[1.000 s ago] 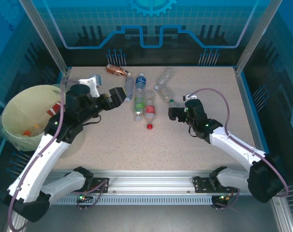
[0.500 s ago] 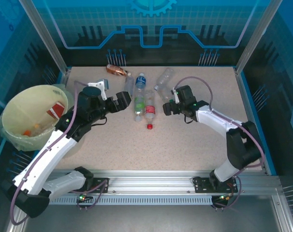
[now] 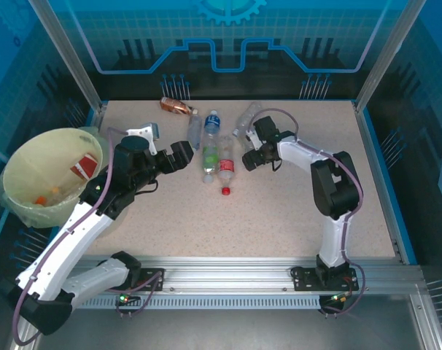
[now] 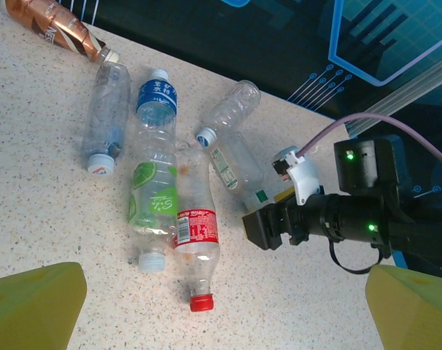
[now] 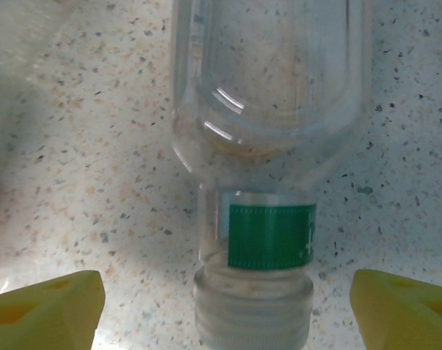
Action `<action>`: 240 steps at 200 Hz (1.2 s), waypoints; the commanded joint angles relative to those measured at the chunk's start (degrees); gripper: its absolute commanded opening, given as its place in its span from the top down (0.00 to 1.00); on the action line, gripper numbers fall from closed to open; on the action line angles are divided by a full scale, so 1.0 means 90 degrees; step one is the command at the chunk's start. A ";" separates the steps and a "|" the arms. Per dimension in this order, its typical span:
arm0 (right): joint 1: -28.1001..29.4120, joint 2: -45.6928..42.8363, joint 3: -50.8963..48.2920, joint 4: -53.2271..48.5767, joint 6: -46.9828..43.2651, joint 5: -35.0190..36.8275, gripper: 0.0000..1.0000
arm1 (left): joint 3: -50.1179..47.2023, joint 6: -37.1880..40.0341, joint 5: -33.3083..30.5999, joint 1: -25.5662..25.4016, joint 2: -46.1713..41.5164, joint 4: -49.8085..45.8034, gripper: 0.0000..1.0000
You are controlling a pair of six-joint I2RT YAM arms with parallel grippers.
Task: Put the plastic bottles in the bin
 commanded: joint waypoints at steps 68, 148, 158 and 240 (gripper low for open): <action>-0.0078 0.0917 0.1128 -0.1310 0.0038 0.0289 0.38 | 0.0044 0.0092 -0.0129 -0.0041 0.0199 -0.0175 0.01; -0.0074 -0.0026 0.0177 -0.0565 0.0244 0.0004 0.57 | -0.0031 0.0052 0.0086 -0.0041 0.0278 0.0023 0.01; -0.0066 -0.0124 0.0066 -0.0533 0.0286 -0.0002 0.59 | -0.0064 0.0026 0.0141 -0.0041 0.0294 0.0059 0.01; 0.0322 -0.2161 -0.1941 0.0449 0.0784 -0.0044 0.64 | -0.0358 -0.0311 0.1258 -0.0041 0.0944 0.0973 0.01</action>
